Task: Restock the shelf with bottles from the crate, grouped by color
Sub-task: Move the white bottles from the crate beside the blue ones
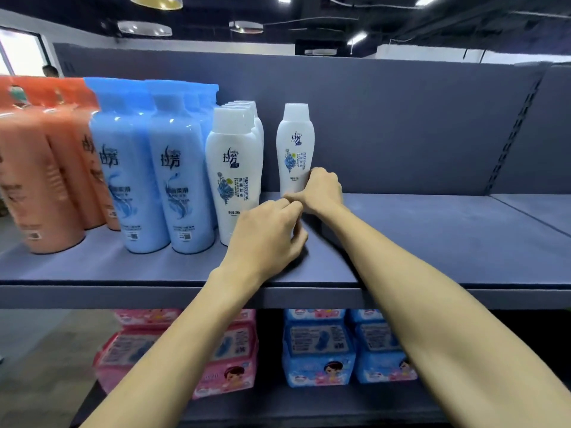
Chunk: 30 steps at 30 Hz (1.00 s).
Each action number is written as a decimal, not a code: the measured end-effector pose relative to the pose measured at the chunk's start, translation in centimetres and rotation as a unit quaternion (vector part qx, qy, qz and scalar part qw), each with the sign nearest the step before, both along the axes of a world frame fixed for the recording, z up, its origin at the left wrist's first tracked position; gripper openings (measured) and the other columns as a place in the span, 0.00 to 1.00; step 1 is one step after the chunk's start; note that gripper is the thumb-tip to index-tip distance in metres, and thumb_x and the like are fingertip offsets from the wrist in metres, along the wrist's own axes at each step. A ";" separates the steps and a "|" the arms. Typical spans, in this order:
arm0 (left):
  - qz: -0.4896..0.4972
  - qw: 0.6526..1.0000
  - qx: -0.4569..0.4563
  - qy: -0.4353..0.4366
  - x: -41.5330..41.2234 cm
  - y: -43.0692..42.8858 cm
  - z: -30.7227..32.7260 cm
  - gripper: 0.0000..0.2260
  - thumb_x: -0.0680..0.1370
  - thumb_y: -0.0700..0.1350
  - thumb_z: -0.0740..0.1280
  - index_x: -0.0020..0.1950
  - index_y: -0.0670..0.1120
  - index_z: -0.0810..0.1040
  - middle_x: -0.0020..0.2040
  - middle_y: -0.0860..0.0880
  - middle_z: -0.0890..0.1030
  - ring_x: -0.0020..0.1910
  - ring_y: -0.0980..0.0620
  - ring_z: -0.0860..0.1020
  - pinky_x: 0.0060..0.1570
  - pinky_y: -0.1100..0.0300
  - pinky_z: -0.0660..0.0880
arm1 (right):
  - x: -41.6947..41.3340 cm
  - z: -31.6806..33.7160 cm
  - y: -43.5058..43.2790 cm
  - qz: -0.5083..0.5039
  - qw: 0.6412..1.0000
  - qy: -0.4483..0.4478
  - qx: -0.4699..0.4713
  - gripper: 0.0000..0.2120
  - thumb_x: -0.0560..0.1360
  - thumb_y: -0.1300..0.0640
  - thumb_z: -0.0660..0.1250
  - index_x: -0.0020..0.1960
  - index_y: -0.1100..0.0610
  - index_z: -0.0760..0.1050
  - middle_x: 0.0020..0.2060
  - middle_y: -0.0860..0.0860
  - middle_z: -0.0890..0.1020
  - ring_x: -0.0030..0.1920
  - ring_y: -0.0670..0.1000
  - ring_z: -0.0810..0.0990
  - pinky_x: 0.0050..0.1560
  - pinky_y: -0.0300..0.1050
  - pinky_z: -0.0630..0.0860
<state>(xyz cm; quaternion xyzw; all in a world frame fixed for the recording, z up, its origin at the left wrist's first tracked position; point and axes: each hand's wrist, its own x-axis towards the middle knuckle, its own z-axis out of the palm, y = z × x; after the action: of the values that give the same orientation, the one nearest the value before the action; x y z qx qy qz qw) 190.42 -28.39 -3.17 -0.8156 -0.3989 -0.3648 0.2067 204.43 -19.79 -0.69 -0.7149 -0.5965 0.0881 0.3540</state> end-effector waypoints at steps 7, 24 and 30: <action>0.002 1.000 0.001 -0.019 0.0 -0.1 -0.2 0.06 0.71 0.45 0.67 0.38 0.46 0.71 0.33 0.48 0.75 0.33 0.44 0.75 0.29 0.57 0.64 | -1.1 -0.1 1.9 0.006 1.000 -0.024 -0.001 0.25 0.65 0.45 0.78 0.51 0.58 0.73 0.48 0.53 0.77 0.50 0.58 0.78 0.43 0.47 0.73; -0.045 0.998 -0.011 -0.030 0.1 -0.2 -0.2 0.06 0.73 0.46 0.65 0.40 0.45 0.72 0.34 0.49 0.74 0.35 0.45 0.75 0.30 0.53 0.72 | -0.9 -1.7 4.0 0.024 0.999 0.010 0.034 0.16 0.74 0.52 0.73 0.51 0.61 0.72 0.42 0.52 0.72 0.47 0.59 0.74 0.44 0.48 0.70; -0.044 0.999 -0.011 -0.028 0.0 -0.3 -0.2 0.06 0.73 0.46 0.66 0.40 0.45 0.73 0.34 0.50 0.75 0.35 0.46 0.75 0.30 0.54 0.71 | -0.3 -2.2 4.8 0.038 0.999 0.018 0.034 0.14 0.74 0.53 0.74 0.48 0.60 0.72 0.47 0.56 0.78 0.45 0.59 0.75 0.43 0.48 0.71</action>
<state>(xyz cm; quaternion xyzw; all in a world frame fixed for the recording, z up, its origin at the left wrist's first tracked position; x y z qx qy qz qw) 190.45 -28.71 -3.38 -0.8239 -0.3719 -0.3922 0.1702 204.09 -14.97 -2.87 -0.6775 -0.6197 0.0937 0.3850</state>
